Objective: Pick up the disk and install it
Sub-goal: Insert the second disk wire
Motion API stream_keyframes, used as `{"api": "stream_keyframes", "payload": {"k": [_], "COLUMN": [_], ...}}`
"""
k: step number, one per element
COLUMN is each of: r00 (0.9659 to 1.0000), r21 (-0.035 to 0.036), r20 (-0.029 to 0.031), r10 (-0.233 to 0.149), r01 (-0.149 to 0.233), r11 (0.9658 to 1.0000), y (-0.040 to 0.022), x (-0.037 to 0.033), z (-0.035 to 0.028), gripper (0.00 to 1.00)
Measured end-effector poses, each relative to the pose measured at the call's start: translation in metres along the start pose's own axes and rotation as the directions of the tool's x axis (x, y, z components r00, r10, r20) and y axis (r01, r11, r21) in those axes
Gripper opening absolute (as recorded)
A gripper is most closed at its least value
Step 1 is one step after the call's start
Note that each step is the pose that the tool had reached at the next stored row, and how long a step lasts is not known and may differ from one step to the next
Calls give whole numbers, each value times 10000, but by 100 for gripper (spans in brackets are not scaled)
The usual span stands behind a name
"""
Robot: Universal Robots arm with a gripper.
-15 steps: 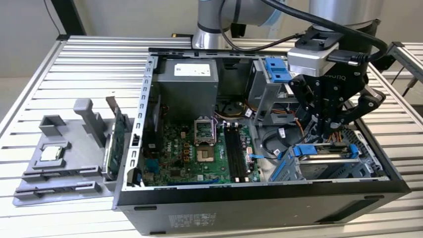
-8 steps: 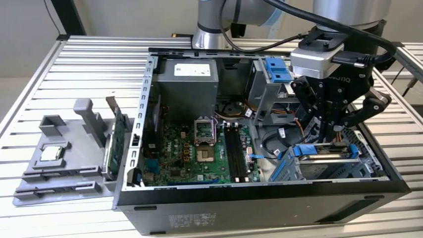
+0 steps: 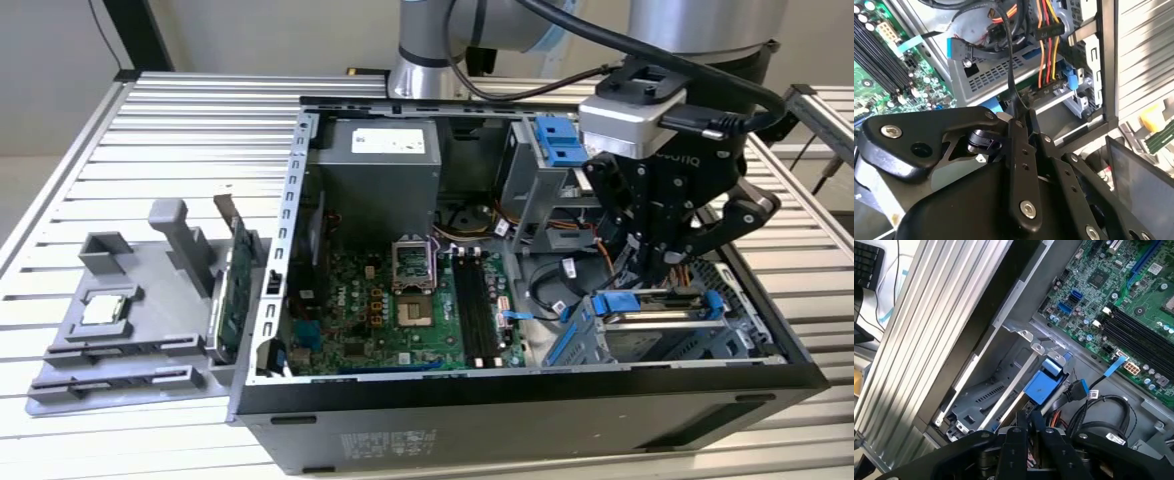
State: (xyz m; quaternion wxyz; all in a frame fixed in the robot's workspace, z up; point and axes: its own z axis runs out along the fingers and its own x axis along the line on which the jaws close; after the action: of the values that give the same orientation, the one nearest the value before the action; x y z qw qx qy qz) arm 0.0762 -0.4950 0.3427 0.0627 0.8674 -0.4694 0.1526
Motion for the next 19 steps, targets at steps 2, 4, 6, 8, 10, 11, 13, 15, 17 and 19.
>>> {"api": "stream_keyframes", "payload": {"k": [2,4,6,8,10,11,13,15,17,19], "r00": [9997,9994,9994,9993,9993,9992,9989,9987,9985,9984], "r21": [81,96,93,82,63,51,24,-1,-20,-33], "r20": [199,261,265,265,268,267,265,264,266,269], "r10": [141,215,225,246,277,313,386,446,483,502], "r01": [-143,-217,-228,-248,-279,-314,-387,-446,-483,-501], "r11": [9999,9997,9997,9997,9996,9995,9992,9990,9988,9987], "y": [8,9,12,12,8,14,23,24,21,12], "x": [-5,-5,5,25,43,52,69,85,102,118], "z": [-2,-3,1,7,14,17,20,24,30,36], "gripper": [0,0,0,0,0,0,0,0,0,0]}}
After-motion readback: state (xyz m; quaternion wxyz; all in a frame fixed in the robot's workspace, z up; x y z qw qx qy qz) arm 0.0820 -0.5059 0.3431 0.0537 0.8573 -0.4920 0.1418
